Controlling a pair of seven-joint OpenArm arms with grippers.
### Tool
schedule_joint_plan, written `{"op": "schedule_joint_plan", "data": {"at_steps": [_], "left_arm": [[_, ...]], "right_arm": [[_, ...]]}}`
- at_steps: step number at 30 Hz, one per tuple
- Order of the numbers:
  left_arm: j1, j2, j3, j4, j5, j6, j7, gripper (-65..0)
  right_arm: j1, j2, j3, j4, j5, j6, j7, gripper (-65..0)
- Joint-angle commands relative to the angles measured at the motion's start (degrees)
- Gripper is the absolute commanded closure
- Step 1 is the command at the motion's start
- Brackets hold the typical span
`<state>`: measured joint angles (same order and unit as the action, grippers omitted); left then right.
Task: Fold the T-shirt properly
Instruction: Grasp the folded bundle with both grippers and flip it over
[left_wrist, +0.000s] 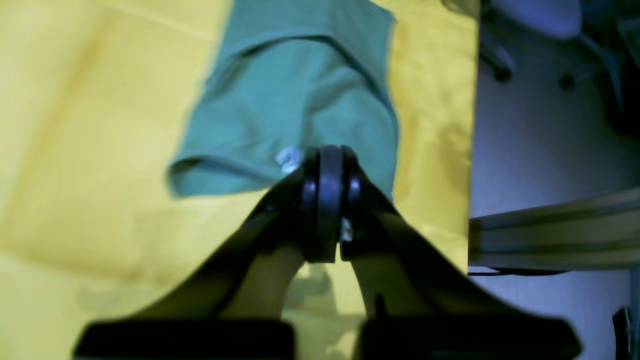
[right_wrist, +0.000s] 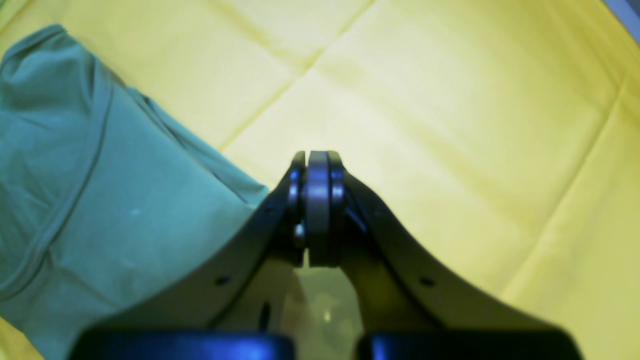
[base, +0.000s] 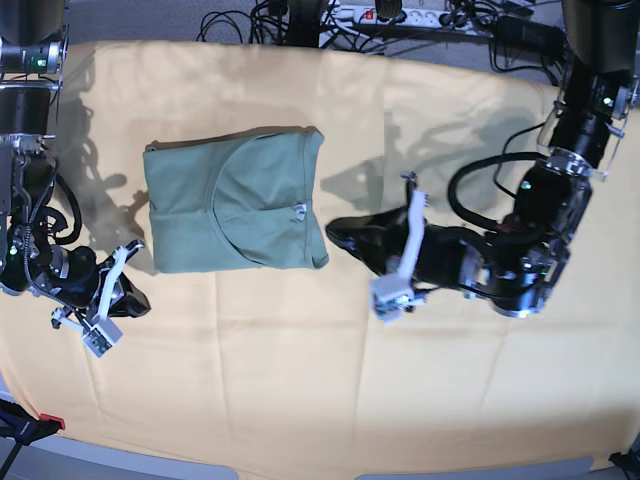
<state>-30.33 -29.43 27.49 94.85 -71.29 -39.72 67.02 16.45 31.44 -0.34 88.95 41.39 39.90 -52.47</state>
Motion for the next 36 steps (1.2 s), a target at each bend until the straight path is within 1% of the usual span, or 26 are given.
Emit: {"op": "schedule_joint_plan", "data": {"at_steps": [1, 4, 6, 8, 9, 10, 11, 12, 14, 16, 21, 23, 25, 28, 31, 33, 36], "left_arm": [[-1.2, 0.7, 0.4, 0.7, 0.3, -0.3, -2.0, 0.0], [1.6, 4.1, 2.6, 0.7, 6.2, -0.3, -5.6, 0.0], [3.9, 6.9, 3.7, 0.7, 11.8, -0.3, -7.7, 0.0], [5.9, 9.6, 4.6, 0.7, 18.2, 0.3, -11.1, 0.0], [6.8, 10.9, 4.8, 0.7, 21.0, 1.7, -12.6, 0.0], [7.8, 12.3, 4.7, 0.7, 23.1, 2.3, -13.6, 0.0], [8.5, 13.5, 4.7, 0.7, 24.0, 2.3, -13.7, 0.0], [9.3, 14.6, 4.7, 0.7, 24.1, 2.0, -13.6, 0.0], [11.0, 16.4, 4.7, 0.7, 23.5, -0.3, -13.4, 0.0], [12.7, 17.7, 4.7, 0.7, 21.5, -0.3, -12.6, 0.0], [14.5, 20.0, 4.7, 0.7, 17.0, -0.3, -8.2, 0.0], [14.5, 20.1, 4.7, 0.7, 16.6, -0.3, -6.7, 0.0], [14.5, 19.8, 4.7, 0.7, 16.8, -0.3, -6.5, 0.0], [15.0, 19.2, 4.7, 0.7, 18.9, -0.3, -6.5, 0.0], [16.1, 18.6, 4.7, 0.7, 20.1, -0.3, -6.5, 0.0], [16.8, 18.6, 4.7, 0.7, 20.3, -0.3, -6.5, 0.0], [17.7, 18.6, 4.7, 0.7, 21.9, -0.3, -6.5, 0.0]], "right_arm": [[1.3, 1.1, 0.0, 0.5, 0.7, 0.1, 1.3, 0.0], [1.3, 1.1, -1.3, -0.2, 0.5, 0.1, 1.4, 0.0], [1.4, 1.0, -2.1, -0.7, -0.2, 0.1, 1.4, 0.0], [1.5, 0.9, -2.3, -1.0, -3.3, 0.1, 2.3, 0.0], [1.5, 0.8, -2.3, -1.0, -5.2, 0.1, 3.2, 0.0], [1.5, 0.9, -2.3, -1.0, -6.4, 0.1, 4.0, 0.0], [1.5, 0.8, -2.3, -1.0, -7.1, 0.1, 4.7, 0.0], [1.5, 0.8, -2.3, -1.0, -7.1, 0.1, 5.2, 0.0], [1.5, 0.7, -2.3, -1.0, -6.7, 0.1, 5.3, 0.0], [1.5, 0.6, -2.3, -1.0, -6.7, 0.1, 5.4, 0.0], [1.5, 0.7, -2.3, -1.0, -6.7, 0.1, 5.4, 0.0], [1.5, 0.7, -2.6, -1.0, -6.7, 0.1, 5.4, 0.0], [1.5, 0.7, -3.5, -1.0, -6.7, 0.1, 5.4, 0.0], [1.7, 0.7, -6.8, -1.0, -7.0, 0.1, 5.4, 0.0], [1.8, 0.7, -9.7, -1.0, -9.6, 0.1, 6.6, 0.0], [1.9, 0.7, -10.3, -1.0, -11.5, 0.1, 7.1, 0.0], [2.2, 0.7, -10.3, -1.0, -11.4, 0.1, 7.8, 0.0]]}}
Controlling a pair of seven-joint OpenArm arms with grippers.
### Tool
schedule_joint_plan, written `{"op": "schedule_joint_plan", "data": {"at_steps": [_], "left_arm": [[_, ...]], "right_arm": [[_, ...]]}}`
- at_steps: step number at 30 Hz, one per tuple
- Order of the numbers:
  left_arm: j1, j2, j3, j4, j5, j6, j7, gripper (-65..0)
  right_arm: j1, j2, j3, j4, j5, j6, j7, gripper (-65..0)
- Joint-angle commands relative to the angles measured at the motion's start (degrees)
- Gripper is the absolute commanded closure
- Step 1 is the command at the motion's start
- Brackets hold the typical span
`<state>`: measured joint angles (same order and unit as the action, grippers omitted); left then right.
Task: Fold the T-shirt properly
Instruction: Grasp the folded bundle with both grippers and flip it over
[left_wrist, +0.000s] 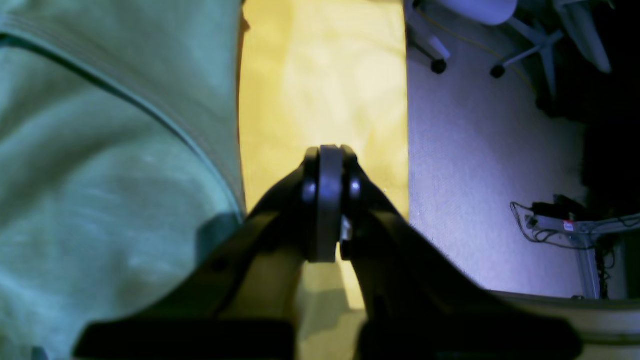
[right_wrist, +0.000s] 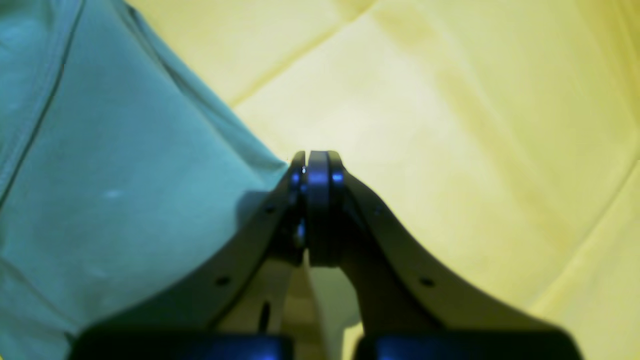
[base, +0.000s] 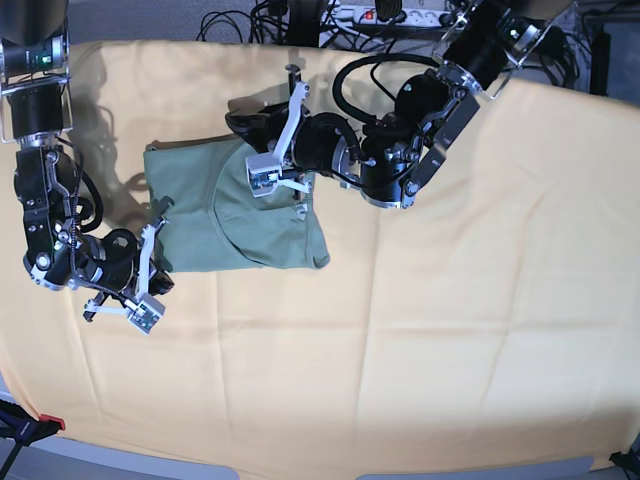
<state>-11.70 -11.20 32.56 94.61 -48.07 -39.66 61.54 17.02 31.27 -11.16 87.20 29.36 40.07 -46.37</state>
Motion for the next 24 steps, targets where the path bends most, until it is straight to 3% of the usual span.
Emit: {"op": "schedule_joint_plan", "data": {"at_steps": [1, 7, 21, 24], "left_arm": [[-0.9, 0.4, -0.3, 0.9, -0.5, -0.3, -1.1, 0.0], [-0.9, 0.4, -0.3, 0.9, 6.0, -0.3, -3.2, 0.0], [-0.2, 0.4, -0.3, 0.6, 7.8, -0.3, -3.3, 0.0], [-0.6, -0.4, -0.3, 0.6, 7.8, -0.3, -3.4, 0.0]], "right_arm": [[1.7, 0.9, 0.5, 0.7, 0.8, -0.1, 1.8, 0.0], [1.6, 0.9, -0.7, 0.7, 1.6, -0.1, 3.0, 0.0], [1.5, 1.0, -1.3, -5.1, 2.4, -0.1, 3.1, 0.0], [1.6, 1.5, -1.3, -5.0, 7.4, -0.1, 1.8, 0.0]]}}
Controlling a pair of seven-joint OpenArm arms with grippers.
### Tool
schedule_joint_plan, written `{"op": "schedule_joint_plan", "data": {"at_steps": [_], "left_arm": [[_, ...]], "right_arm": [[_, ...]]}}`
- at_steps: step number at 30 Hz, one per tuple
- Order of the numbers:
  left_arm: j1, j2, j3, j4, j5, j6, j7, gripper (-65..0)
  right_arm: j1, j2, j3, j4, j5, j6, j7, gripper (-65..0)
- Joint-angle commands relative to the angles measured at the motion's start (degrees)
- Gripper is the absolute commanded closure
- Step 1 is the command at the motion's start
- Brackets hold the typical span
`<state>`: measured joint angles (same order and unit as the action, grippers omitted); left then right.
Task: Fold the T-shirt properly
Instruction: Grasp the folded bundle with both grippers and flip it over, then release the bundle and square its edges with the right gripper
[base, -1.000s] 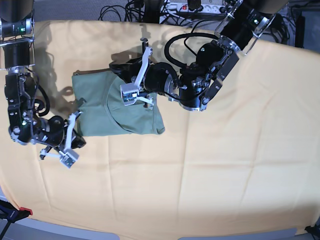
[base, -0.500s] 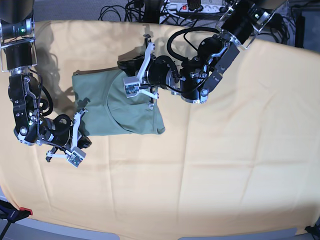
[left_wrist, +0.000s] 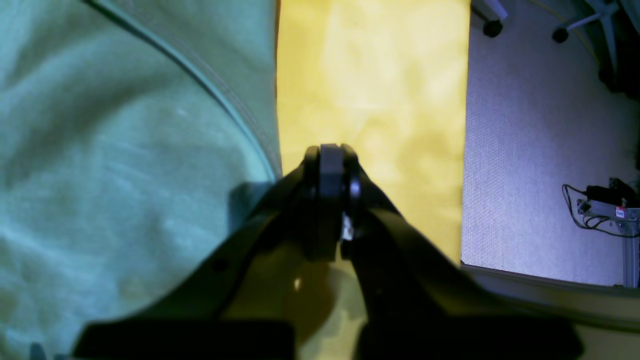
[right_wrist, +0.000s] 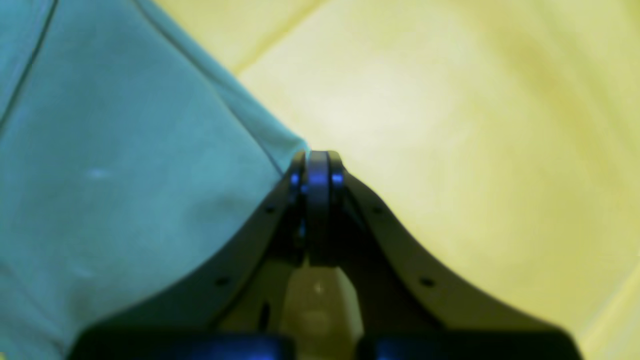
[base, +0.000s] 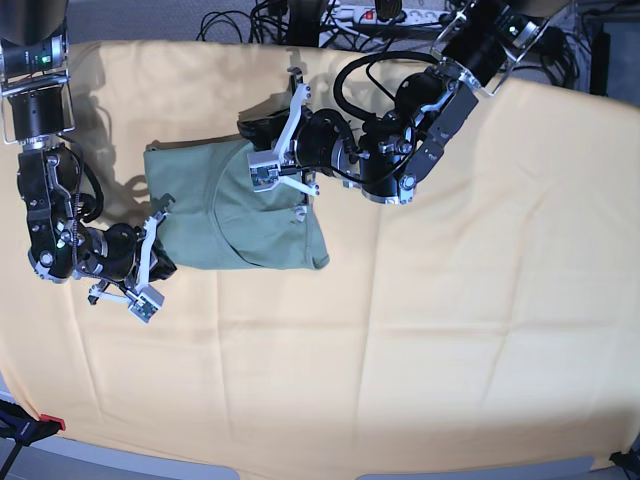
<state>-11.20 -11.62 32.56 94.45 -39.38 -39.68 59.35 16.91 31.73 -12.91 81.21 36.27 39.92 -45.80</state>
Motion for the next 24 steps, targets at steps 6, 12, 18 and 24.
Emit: {"op": "schedule_joint_plan", "data": {"at_steps": [6, 12, 18, 24], "left_arm": [[-1.6, -4.8, -0.3, -0.5, 4.3, -0.3, -5.1, 0.0], [-8.0, -6.8, -0.3, -6.9, 5.0, -0.3, -7.6, 0.0], [-15.6, -5.9, -0.3, -12.7, 8.7, -0.3, -14.4, 0.0], [-24.1, -3.3, -0.3, -18.8, 16.1, 3.0, -20.3, 0.0]], "right_arm": [[0.5, 1.7, 0.5, 1.0, 5.6, 0.1, 0.8, 0.0], [-2.0, 1.8, 0.5, 1.3, 5.7, 0.1, -0.8, 0.0], [-8.5, 2.5, 1.5, 5.7, 5.9, 0.1, -4.8, 0.0], [-16.6, 3.7, 8.4, 12.6, 13.1, -1.0, -8.3, 0.0]]}}
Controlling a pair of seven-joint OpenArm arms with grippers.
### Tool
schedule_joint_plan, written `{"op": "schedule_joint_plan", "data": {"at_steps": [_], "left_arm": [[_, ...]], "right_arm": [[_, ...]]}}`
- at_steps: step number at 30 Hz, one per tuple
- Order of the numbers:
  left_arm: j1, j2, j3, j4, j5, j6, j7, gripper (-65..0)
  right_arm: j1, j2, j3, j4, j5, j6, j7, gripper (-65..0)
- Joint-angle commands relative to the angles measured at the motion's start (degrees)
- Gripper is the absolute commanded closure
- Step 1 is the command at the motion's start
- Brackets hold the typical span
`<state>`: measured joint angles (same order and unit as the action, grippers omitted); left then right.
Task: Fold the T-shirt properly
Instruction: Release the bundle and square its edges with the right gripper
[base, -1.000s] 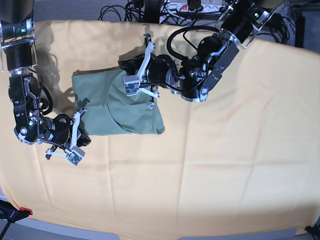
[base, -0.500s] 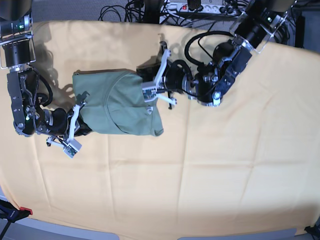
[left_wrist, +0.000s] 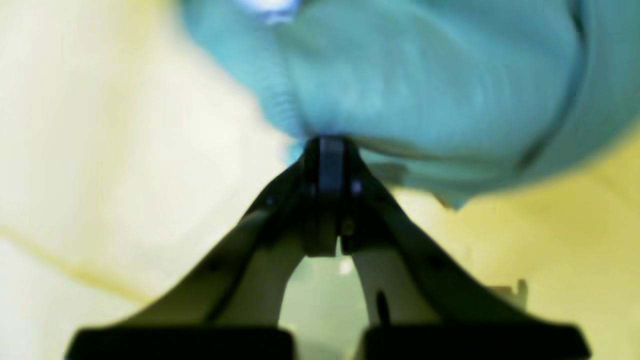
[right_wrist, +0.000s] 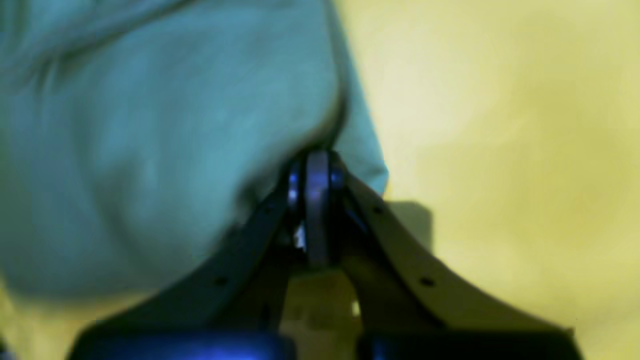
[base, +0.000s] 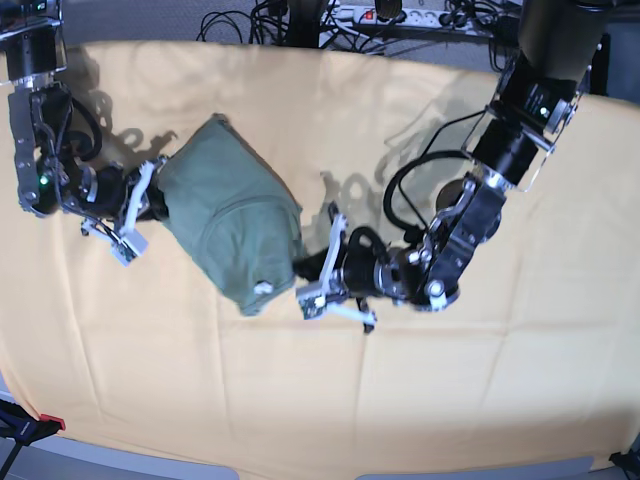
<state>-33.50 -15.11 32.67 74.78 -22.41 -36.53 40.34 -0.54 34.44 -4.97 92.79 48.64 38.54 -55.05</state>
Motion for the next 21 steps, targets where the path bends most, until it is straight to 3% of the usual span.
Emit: {"op": "schedule_joint_plan", "data": {"at_steps": [1, 6, 9, 13, 17, 21], "left_arm": [[-3.1, 0.6, -0.5, 0.0, -0.6, 0.7, -2.0, 0.0], [-6.9, 1.0, -0.5, -1.1, -0.3, 3.6, -2.4, 0.0], [-8.3, 1.0, -1.4, -1.0, -3.1, 3.6, 1.0, 0.0], [-8.1, 0.5, -8.4, -0.3, -17.9, 1.7, 7.9, 0.0], [-5.5, 0.5, -19.6, -0.3, -36.7, -3.0, 17.0, 0.0], [-2.4, 0.5, -26.0, -0.3, -43.4, -3.5, 19.7, 0.0]], "right_arm": [[-1.0, 1.0, 2.4, 2.6, 2.5, -0.3, -0.4, 0.0], [-10.3, -0.6, 12.5, 11.4, 5.1, -0.2, -0.6, 0.0], [-12.0, -1.7, 17.7, 12.6, 3.8, -0.2, 4.5, 0.0], [-12.0, -2.7, 19.2, 12.3, -5.4, -2.7, 11.9, 0.0], [-10.6, -4.2, 19.2, 10.3, -7.2, -3.2, 13.5, 0.0], [-7.0, -4.6, 19.2, 4.2, -6.8, -1.0, 13.4, 0.0]]}}
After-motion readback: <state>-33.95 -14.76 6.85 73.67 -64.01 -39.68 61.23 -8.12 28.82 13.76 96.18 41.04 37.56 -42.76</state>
